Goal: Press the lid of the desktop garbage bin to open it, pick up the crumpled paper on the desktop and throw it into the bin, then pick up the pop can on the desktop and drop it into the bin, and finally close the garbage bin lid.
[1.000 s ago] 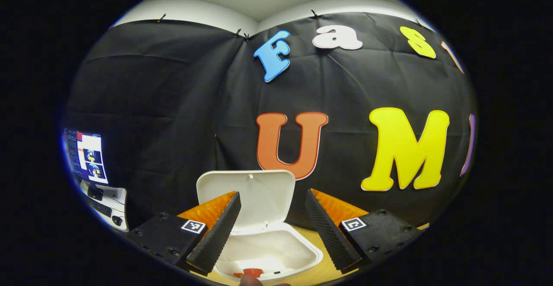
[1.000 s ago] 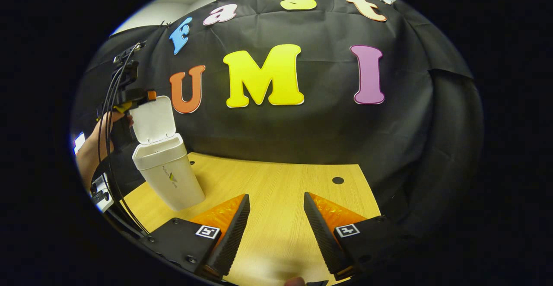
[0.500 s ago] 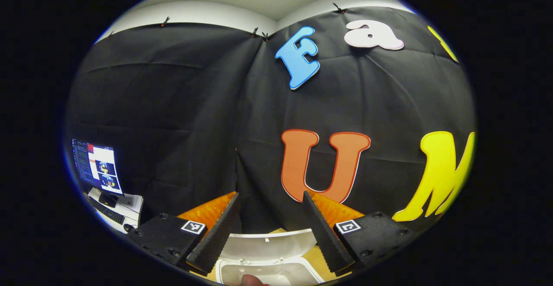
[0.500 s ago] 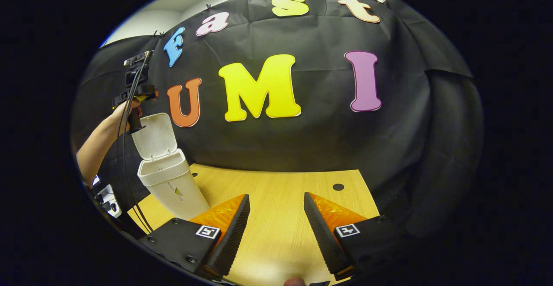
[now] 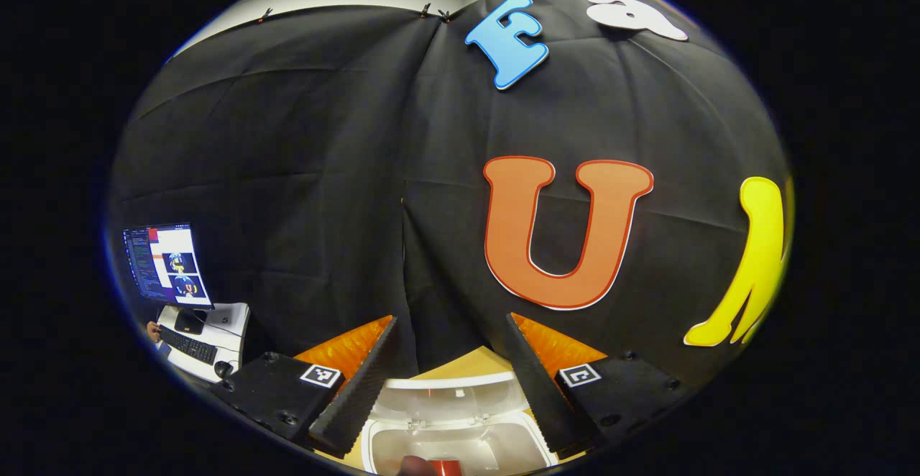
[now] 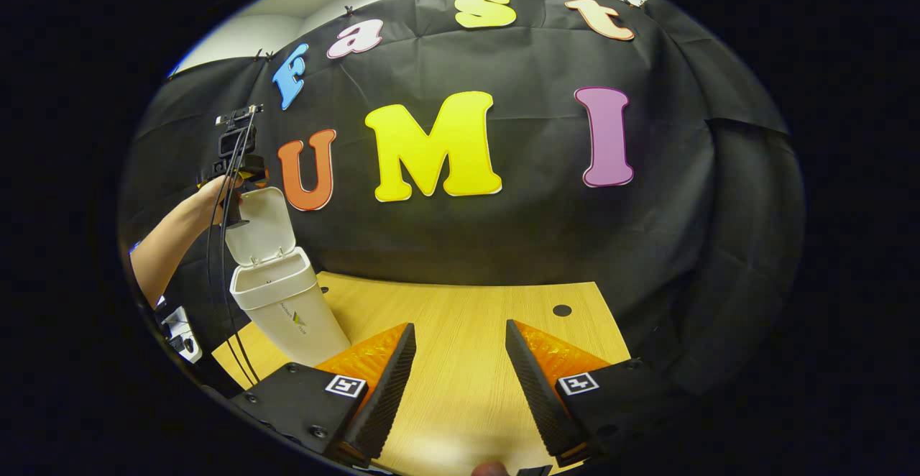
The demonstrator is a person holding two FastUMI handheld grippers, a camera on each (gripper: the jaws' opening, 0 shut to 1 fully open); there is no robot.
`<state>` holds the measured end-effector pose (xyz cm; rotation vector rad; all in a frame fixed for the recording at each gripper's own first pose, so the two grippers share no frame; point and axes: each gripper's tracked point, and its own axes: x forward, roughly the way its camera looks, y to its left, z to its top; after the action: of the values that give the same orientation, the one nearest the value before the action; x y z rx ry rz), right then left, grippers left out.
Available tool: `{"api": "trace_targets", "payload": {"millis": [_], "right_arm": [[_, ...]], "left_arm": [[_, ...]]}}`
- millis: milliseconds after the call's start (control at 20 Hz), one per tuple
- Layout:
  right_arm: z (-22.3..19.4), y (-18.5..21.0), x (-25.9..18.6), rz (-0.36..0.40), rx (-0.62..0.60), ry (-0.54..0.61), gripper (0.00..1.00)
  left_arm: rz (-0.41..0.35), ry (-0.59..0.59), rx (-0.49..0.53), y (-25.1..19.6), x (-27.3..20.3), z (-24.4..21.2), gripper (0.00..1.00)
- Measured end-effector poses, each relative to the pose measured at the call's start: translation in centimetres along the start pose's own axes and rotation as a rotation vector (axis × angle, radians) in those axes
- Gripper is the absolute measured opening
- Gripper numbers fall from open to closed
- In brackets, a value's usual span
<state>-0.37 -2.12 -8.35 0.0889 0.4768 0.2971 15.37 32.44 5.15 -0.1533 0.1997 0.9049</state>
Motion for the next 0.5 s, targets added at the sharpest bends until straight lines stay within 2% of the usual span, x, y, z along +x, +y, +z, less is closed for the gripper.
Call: {"api": "trace_targets", "payload": {"millis": [250,500], "right_arm": [[-0.3,-1.2,-0.6,0.012,0.014,-0.004,0.81],[-1.4,-1.7,-0.9,0.044,0.009,0.012,0.81]], "left_arm": [[-0.003,0.021,0.031,-0.5,-2.5,-1.2,0.95],[-0.047,0.039,0.036,-1.6,-7.8,-5.6,0.94]]}}
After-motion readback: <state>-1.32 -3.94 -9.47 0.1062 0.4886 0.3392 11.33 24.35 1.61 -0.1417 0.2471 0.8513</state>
